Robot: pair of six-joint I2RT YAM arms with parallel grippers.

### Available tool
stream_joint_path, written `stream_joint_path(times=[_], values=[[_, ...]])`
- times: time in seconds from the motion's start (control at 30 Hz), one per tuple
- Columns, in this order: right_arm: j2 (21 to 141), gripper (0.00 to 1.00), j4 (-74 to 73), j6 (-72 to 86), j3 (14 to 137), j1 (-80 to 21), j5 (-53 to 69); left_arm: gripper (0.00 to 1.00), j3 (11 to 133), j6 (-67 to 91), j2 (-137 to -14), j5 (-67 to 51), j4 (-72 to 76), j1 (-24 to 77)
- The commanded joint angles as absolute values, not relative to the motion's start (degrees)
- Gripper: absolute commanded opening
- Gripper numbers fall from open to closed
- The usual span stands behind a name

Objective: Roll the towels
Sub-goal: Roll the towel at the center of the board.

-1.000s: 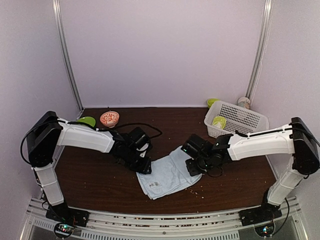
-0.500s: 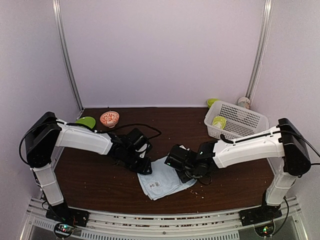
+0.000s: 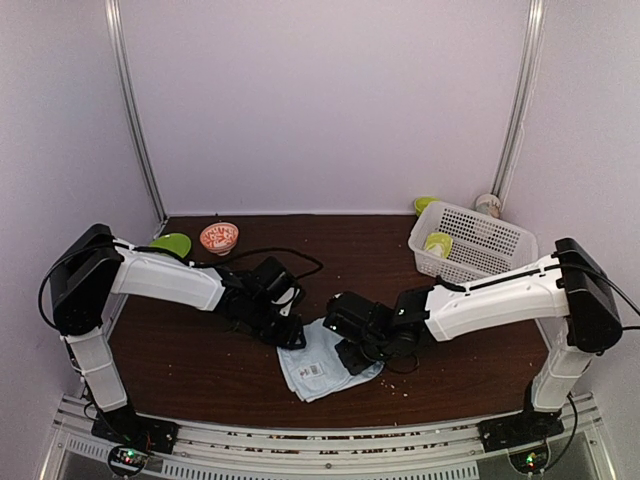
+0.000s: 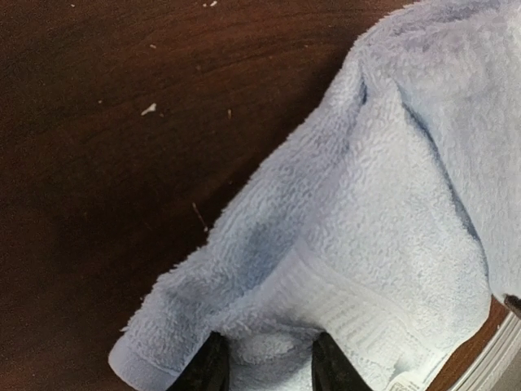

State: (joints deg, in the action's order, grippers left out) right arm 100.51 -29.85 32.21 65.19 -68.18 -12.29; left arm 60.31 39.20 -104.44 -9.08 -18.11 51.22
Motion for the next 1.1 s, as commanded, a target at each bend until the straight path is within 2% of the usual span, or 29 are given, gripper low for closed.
stream_joint_path(times=[0.0,0.07,0.2,0.3,0.77,1.07], values=[[99.8,0.14,-24.7,30.0,64.6,-68.7,-3.9,0.35,58.8,39.9,-104.2,-10.5,-18.7,51.6],[100.2,0.18,-24.0,29.8,64.7,-68.7,-2.2,0.35,58.6,39.8,-104.1,-10.2,-18.9,51.6],[99.9,0.35,-21.5,29.9,63.3,-68.6,0.6,0.35,58.4,39.8,-103.1,-9.4,-19.8,51.6],[100.1,0.43,-19.4,30.3,62.0,-68.2,3.5,0.35,58.1,39.5,-101.7,-8.5,-21.3,51.6],[100.5,0.58,-7.9,34.8,54.2,-64.0,13.3,0.40,59.2,41.6,-91.8,-9.8,-21.3,51.5],[99.8,0.61,-5.7,35.8,51.9,-62.9,14.2,0.40,66.3,43.0,-97.7,-15.6,-13.6,51.4]])
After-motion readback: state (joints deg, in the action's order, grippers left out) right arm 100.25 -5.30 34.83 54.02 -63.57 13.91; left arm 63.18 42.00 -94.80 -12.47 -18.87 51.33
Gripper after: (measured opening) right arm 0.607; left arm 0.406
